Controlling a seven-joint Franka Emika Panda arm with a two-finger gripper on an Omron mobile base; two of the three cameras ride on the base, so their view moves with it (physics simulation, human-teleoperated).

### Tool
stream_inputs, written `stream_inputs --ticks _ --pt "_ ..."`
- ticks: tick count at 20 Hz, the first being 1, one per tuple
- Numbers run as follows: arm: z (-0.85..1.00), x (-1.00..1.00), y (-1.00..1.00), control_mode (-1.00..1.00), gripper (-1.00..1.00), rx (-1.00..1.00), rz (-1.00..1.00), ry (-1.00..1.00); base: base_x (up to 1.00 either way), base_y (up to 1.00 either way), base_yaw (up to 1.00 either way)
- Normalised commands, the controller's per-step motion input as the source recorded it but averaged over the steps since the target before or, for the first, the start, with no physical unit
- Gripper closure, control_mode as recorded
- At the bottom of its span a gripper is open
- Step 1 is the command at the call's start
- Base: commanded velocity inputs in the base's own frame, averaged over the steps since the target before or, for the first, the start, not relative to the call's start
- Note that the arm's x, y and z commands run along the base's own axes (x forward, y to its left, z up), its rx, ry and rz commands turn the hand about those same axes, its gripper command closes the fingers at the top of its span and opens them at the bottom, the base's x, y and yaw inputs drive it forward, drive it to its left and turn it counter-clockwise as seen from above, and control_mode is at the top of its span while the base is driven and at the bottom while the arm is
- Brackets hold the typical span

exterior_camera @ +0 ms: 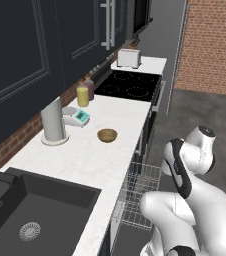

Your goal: Pick up the cup and bowl from the counter, place them in the dishwasher, and close the dishwasher door.

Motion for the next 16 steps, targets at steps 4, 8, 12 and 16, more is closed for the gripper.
stream_inputs --ticks 4,8,12,16 --pt "0.00 0.00 0.00 -1.00 1.00 0.19 0.00 0.20 0.00 0.00 0.00" --pt "-0.03 0.06 0.00 -1.00 1.00 0.19 0.00 0.18 0.00 0.00 0.00" --pt "-0.20 0.04 0.00 -1.00 1.00 0.16 0.00 0.09 0.00 0.00 0.00" --pt "-0.31 0.02 0.00 -1.00 1.00 0.11 0.00 0.00 0.00 0.00 0.00"
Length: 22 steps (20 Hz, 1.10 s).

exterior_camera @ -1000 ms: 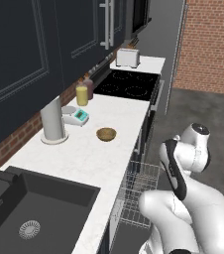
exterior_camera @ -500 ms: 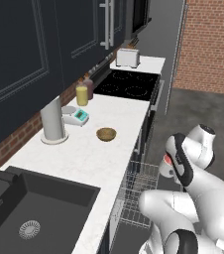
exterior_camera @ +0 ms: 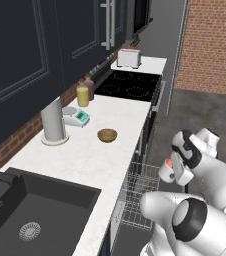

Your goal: Pick up the cup and bowl from the counter, place them in the dishwasher, and close the dishwasher door.

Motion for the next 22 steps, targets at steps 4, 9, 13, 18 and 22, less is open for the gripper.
stream_inputs --ticks 4,9,13,18,22 --pt "-0.29 0.05 0.00 -1.00 1.00 0.05 0.00 0.00 0.00 0.00 0.00" --pt "-0.27 0.15 0.02 -1.00 1.00 0.02 0.00 0.00 0.00 0.00 0.00" --pt "-0.22 0.23 0.01 -1.00 1.00 0.01 0.00 0.00 0.00 0.00 0.00" --pt "-0.19 0.25 0.01 -1.00 1.00 0.01 0.00 0.00 0.00 0.00 0.00" --pt "-0.22 0.21 0.00 -1.00 1.00 0.00 0.00 0.00 0.00 0.00 0.00"
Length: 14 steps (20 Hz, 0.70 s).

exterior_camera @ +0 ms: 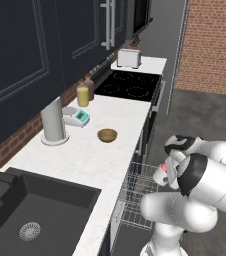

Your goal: Pick up the cup and bowl from the counter, place them in the dishwasher, and close the dishwasher door.

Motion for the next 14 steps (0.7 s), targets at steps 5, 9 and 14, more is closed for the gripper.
stream_inputs --ticks 5,9,14 --pt "-0.27 0.17 0.00 -1.00 1.00 0.00 0.00 0.00 0.00 0.00 0.00" --pt "-0.26 0.19 0.00 -1.00 1.00 0.00 0.00 0.00 0.00 0.00 0.00" --pt "-0.22 0.22 0.00 -1.00 1.00 0.00 0.00 0.00 0.00 0.00 0.00"
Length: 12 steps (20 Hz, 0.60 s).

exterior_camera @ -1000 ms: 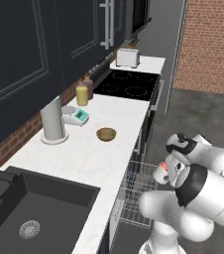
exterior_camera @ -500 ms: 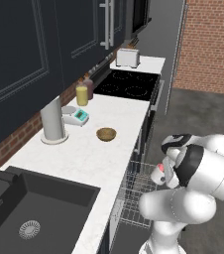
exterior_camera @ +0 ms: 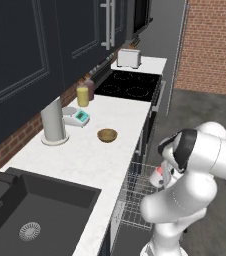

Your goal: Pick up the cup and bowl from the counter, place them in the dishwasher, and close the dishwasher door.

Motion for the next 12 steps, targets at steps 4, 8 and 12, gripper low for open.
stream_inputs --ticks 4,8,12 --pt "-0.24 0.24 0.02 -1.00 1.00 0.00 0.00 0.00 0.00 0.00 0.00" --pt "-0.26 0.24 0.05 -1.00 1.00 0.00 0.00 0.00 0.00 0.00 0.00" --pt "-0.30 0.21 0.04 -1.00 1.00 0.00 0.00 0.00 0.00 0.00 0.00"
